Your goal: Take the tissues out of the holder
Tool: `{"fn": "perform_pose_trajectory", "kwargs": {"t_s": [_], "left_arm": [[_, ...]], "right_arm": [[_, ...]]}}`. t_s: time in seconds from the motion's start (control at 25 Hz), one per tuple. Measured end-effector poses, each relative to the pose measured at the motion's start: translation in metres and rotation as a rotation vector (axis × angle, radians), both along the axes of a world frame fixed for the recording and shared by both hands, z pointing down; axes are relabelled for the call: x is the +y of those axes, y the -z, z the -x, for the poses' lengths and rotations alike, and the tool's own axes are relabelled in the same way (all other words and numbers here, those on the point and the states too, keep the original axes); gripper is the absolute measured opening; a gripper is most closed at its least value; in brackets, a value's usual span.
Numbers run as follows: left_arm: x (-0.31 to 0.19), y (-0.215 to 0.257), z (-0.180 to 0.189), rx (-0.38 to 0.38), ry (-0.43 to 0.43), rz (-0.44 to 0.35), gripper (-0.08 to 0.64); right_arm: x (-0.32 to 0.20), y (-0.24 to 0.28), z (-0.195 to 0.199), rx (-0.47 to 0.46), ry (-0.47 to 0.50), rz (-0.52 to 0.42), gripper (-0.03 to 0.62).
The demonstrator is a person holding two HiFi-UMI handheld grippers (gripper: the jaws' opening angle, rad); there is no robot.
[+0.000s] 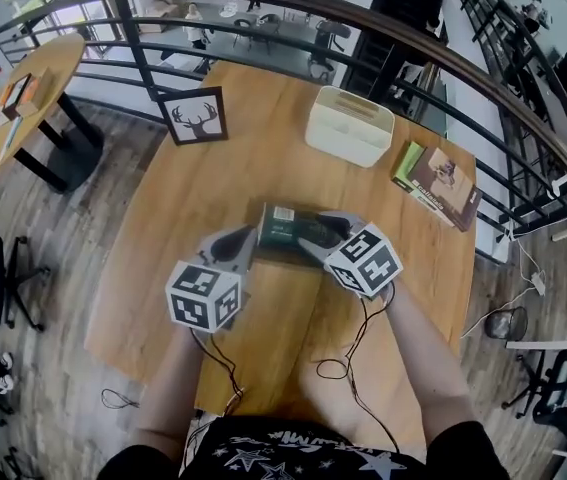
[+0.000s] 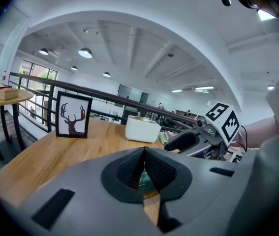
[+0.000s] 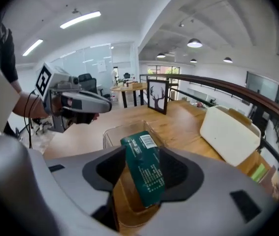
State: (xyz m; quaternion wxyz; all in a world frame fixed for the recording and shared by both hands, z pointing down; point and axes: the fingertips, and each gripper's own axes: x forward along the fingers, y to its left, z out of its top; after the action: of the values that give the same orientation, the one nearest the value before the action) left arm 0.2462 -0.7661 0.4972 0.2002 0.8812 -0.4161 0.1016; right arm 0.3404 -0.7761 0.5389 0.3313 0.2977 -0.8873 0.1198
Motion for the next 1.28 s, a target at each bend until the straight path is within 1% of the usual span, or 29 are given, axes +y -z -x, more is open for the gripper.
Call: {"fn": "perform_pose_trajectory", "kwargs": {"t_s": [0.08, 0.16, 0.32, 0.48, 0.64, 0.72, 0.8, 0.96, 1.04, 1.16, 1.28], "left_arm": [[-0.002, -0.006, -0.001, 0.003, -0.002, 0.011, 0.014], [-0.006, -0.01, -0.001, 0.001, -0.001, 0.017, 0.014], [-0.013, -0.013, -0.002, 0.011, 0.001, 0.015, 0.014], [-0.015, -0.016, -0.002, 0.026, -0.001, 0.017, 0.014], [-0.017, -0.019, 0.002, 0.039, 0.008, 0.03, 0.014], [-0.015, -0.022, 0.004, 0.041, 0.007, 0.037, 0.014], [-0.014, -0.025, 0.007, 0.041, 0.009, 0.042, 0.014], [-0.015, -0.027, 0.013, 0.048, 0.021, 0.05, 0.014], [-0.013, -0.029, 0.013, 0.05, 0.022, 0.056, 0.014], [-0.008, -0.031, 0.013, 0.052, 0.025, 0.068, 0.014], [-0.009, -0.028, 0.013, 0.058, 0.024, 0.064, 0.014]], "right_arm": [[-0.002, -0.014, 0.005, 0.069, 0.053, 0.009, 0.219], [-0.007, -0.023, 0.008, 0.108, 0.081, 0.013, 0.245], [-0.011, -0.034, 0.017, 0.156, 0.165, 0.038, 0.264], [-0.013, -0.044, 0.025, 0.251, 0.269, 0.035, 0.281], [-0.015, -0.056, 0.027, 0.365, 0.32, 0.04, 0.281], [-0.014, -0.06, 0.028, 0.396, 0.329, 0.046, 0.286], [-0.013, -0.065, 0.028, 0.405, 0.324, 0.064, 0.293], [-0.019, -0.075, 0.029, 0.438, 0.328, 0.04, 0.304], [-0.019, -0.077, 0.029, 0.457, 0.327, 0.054, 0.305], [-0.016, -0.077, 0.031, 0.505, 0.313, 0.072, 0.305], [-0.017, -0.074, 0.034, 0.534, 0.297, 0.064, 0.304]]}}
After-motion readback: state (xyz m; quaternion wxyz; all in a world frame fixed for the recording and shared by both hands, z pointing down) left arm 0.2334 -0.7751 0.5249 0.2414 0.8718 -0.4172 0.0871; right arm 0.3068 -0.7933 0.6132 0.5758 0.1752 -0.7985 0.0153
